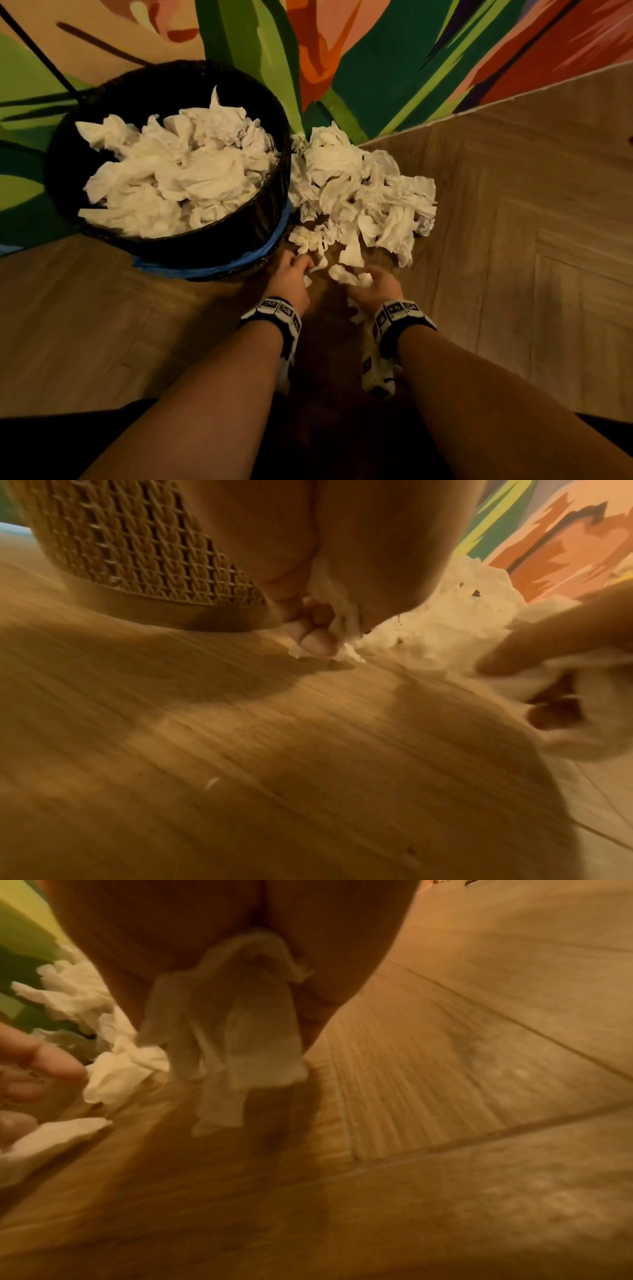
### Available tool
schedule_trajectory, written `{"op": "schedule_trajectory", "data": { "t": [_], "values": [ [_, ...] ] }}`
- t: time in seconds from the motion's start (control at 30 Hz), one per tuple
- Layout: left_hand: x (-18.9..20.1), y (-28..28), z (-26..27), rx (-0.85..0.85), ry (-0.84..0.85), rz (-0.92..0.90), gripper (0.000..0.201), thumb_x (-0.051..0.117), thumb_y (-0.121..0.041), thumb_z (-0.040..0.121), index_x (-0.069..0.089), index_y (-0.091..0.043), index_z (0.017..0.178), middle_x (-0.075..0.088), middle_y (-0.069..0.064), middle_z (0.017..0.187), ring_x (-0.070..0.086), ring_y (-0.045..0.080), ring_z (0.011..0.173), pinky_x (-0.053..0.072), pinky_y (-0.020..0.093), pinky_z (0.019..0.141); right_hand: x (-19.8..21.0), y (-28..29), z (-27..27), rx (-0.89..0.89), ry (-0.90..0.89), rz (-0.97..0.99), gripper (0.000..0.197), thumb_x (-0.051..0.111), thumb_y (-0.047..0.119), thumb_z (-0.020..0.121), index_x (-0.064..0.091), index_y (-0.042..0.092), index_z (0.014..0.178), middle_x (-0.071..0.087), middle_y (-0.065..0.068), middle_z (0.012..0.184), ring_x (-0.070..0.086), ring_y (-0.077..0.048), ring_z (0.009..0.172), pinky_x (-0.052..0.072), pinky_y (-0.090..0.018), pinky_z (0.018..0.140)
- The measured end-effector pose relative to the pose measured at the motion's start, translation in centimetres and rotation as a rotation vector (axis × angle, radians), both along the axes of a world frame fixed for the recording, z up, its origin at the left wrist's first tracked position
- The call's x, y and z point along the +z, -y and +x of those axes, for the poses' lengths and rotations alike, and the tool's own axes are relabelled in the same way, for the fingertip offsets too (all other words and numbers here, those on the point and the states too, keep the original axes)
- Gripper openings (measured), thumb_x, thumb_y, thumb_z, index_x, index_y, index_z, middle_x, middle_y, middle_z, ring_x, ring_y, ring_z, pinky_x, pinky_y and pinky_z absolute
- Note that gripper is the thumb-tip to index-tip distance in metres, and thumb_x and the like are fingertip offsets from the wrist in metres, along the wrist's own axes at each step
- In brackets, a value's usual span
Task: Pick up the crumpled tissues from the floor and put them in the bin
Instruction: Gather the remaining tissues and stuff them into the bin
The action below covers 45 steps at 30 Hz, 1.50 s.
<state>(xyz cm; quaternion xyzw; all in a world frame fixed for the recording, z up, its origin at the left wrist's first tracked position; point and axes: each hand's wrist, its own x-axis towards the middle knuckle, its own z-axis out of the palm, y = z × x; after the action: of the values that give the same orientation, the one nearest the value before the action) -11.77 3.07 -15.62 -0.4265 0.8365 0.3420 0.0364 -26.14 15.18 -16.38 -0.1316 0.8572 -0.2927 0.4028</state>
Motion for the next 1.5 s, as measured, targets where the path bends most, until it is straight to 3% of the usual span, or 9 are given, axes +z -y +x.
{"op": "schedule_trajectory", "data": {
  "t": [0.23, 0.47, 0.6, 0.7, 0.83, 0.97, 1.17, 1.33, 1.5],
  "values": [
    [-0.4, 0.4, -1.4, -0.079, 0.094, 0.011, 0.085, 0.055, 0.014, 0.077, 0.034, -0.036, 0.143, -0.007, -0.017, 0.157, 0.047, 0.026, 0.128, 0.05, 0.036, 0.095, 0.8, -1.4, -1.1, -0.173, 0.015, 0.034, 0.028, 0.061, 0.026, 0.088, 0.064, 0.023, 0.115, 0.066, -0.007, 0.114, 0.065, -0.024, 0.099, 0.055, -0.036, 0.083],
    [-0.3, 1.7, -1.8, -0.243, 0.358, -0.035, 0.074, 0.054, 0.0, 0.092, 0.021, -0.023, 0.153, -0.009, -0.006, 0.162, 0.035, 0.03, 0.138, 0.039, 0.044, 0.109, 1.2, -1.3, -1.2, -0.24, 0.071, 0.009, 0.03, 0.064, 0.048, 0.085, 0.059, 0.019, 0.09, 0.062, 0.004, 0.087, 0.061, -0.015, 0.077, 0.053, -0.03, 0.065],
    [0.2, 1.4, -1.7, -0.242, 0.303, -0.133, 0.04, 0.047, -0.004, 0.094, 0.056, -0.017, 0.131, 0.037, 0.0, 0.147, 0.053, 0.028, 0.12, 0.047, 0.043, 0.101, 1.2, -1.5, -0.9, -0.151, 0.087, 0.046, 0.025, 0.071, 0.036, 0.084, 0.059, 0.016, 0.093, 0.064, 0.001, 0.089, 0.065, -0.016, 0.077, 0.06, -0.033, 0.07],
    [0.4, 0.5, -0.6, -0.148, 0.235, -0.153, 0.014, 0.052, -0.019, 0.096, 0.064, -0.02, 0.103, 0.061, 0.006, 0.113, 0.06, 0.025, 0.097, 0.053, 0.037, 0.082, 1.6, -1.6, -0.8, -0.135, 0.085, 0.049, 0.041, 0.07, 0.027, 0.086, 0.056, 0.014, 0.123, 0.06, 0.003, 0.092, 0.061, -0.011, 0.066, 0.05, -0.019, 0.041],
    [0.5, -0.3, 0.9, 0.0, 0.128, -0.006, 0.019, 0.054, -0.022, 0.094, 0.046, -0.03, 0.11, 0.06, 0.005, 0.1, 0.058, 0.02, 0.083, 0.049, 0.033, 0.066, 1.7, -1.9, -0.4, -0.068, -0.052, 0.018, 0.017, 0.067, 0.019, 0.088, 0.06, 0.027, 0.101, 0.066, -0.004, 0.108, 0.066, -0.014, 0.077, 0.059, -0.031, 0.063],
    [1.4, 0.2, 1.8, -0.094, 0.152, -0.014, 0.038, 0.046, -0.025, 0.095, 0.049, -0.025, 0.133, 0.055, 0.011, 0.124, 0.055, 0.028, 0.11, 0.049, 0.039, 0.089, 2.3, -1.8, -0.1, -0.141, -0.018, -0.032, 0.02, 0.063, 0.013, 0.091, 0.061, 0.033, 0.086, 0.067, -0.009, 0.093, 0.069, -0.019, 0.064, 0.061, -0.041, 0.059],
    [6.2, 0.2, 1.8, -0.199, 0.043, -0.017, 0.031, 0.046, -0.045, 0.086, 0.054, -0.022, 0.066, 0.057, 0.003, 0.087, 0.056, 0.024, 0.091, 0.048, 0.036, 0.083, 5.4, 0.2, 0.0, 0.011, -0.125, -0.019, 0.068, 0.061, 0.064, 0.081, 0.057, 0.021, 0.133, 0.061, -0.004, 0.13, 0.058, -0.023, 0.117, 0.048, -0.039, 0.099],
    [14.4, -0.9, 0.2, -0.23, -0.313, 0.027, 0.04, 0.058, -0.042, 0.086, 0.057, -0.01, 0.06, 0.054, 0.004, 0.069, 0.058, 0.014, 0.061, 0.053, 0.033, 0.056, 11.3, 4.5, -1.9, 0.057, -0.243, -0.201, 0.024, 0.04, 0.025, 0.099, 0.062, 0.016, 0.095, 0.058, -0.007, 0.103, 0.05, -0.015, 0.082, 0.038, -0.01, 0.066],
    [24.9, 0.7, -1.0, -0.268, -0.518, -0.333, 0.021, 0.064, -0.024, 0.085, 0.06, -0.017, 0.066, 0.039, -0.015, 0.055, 0.041, 0.004, 0.055, 0.038, 0.023, 0.067, 20.8, 9.7, -3.4, 0.175, -0.454, -0.347, 0.036, 0.041, 0.015, 0.097, 0.055, 0.013, 0.131, 0.059, -0.007, 0.117, 0.055, -0.02, 0.098, 0.044, -0.029, 0.08]
  ]
}}
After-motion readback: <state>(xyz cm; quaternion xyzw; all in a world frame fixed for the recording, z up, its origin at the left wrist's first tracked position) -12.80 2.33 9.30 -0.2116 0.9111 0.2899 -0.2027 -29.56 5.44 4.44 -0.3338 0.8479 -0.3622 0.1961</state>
